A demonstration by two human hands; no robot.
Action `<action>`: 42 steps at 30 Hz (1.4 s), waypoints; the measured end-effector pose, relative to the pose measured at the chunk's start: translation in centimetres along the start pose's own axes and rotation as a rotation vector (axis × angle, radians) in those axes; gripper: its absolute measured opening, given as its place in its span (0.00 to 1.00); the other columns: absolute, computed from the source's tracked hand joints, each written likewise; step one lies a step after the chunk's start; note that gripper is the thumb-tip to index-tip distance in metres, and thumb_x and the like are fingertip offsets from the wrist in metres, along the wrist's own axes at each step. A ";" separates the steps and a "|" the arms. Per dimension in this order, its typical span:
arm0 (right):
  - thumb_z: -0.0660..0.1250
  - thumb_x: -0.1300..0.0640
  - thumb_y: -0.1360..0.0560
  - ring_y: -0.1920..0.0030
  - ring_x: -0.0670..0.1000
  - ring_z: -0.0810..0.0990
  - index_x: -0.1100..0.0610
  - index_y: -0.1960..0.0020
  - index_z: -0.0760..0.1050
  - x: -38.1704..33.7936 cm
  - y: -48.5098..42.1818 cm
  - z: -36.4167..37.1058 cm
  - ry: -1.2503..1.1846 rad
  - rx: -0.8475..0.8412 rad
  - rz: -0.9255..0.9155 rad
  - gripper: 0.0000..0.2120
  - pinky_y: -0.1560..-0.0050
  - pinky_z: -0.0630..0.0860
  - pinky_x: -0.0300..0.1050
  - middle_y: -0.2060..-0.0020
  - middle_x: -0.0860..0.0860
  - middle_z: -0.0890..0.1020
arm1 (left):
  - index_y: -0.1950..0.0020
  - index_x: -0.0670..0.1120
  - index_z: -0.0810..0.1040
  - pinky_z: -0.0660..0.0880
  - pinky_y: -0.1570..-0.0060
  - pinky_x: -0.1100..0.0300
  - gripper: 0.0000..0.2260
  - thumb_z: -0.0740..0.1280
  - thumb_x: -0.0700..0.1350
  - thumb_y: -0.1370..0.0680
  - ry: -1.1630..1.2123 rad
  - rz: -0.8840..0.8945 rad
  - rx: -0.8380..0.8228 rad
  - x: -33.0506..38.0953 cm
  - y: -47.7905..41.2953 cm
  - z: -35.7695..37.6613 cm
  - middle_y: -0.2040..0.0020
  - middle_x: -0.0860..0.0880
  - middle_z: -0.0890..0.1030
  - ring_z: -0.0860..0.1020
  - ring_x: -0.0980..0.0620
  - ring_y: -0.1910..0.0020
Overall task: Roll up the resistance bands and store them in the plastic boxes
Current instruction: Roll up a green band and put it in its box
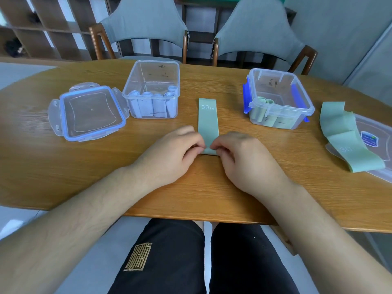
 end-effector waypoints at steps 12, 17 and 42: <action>0.66 0.63 0.24 0.48 0.55 0.79 0.56 0.45 0.81 1.2 -1.5 0.5 0.042 -0.001 -0.007 0.10 0.46 0.75 0.46 0.53 0.52 0.83 | 0.40 0.48 0.80 0.73 0.51 0.59 0.10 0.65 0.48 0.18 -0.093 0.006 -0.046 -1.1 -1.8 0.4 0.53 0.54 0.76 0.74 0.56 0.53; 0.71 0.60 0.26 0.48 0.51 0.77 0.57 0.45 0.83 2.0 -1.8 0.7 0.004 -0.029 0.008 0.10 0.46 0.71 0.39 0.52 0.50 0.81 | 0.44 0.46 0.81 0.75 0.46 0.60 0.09 0.70 0.49 0.22 -0.044 0.008 -0.025 -1.6 -2.1 0.3 0.47 0.56 0.74 0.74 0.59 0.51; 0.68 0.53 0.21 0.50 0.43 0.71 0.50 0.42 0.83 -0.4 2.4 -0.8 -0.119 -0.212 -0.045 0.10 0.48 0.66 0.29 0.55 0.45 0.75 | 0.45 0.48 0.81 0.70 0.47 0.61 0.06 0.67 0.47 0.20 -0.104 0.074 -0.039 3.1 2.8 -0.1 0.52 0.58 0.72 0.70 0.58 0.50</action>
Point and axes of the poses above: each hand's wrist, its own y-axis away from the middle knuckle, its own z-axis out of the palm, x = y × z, the point moved 6 cm from there along -y, towards the middle knuckle
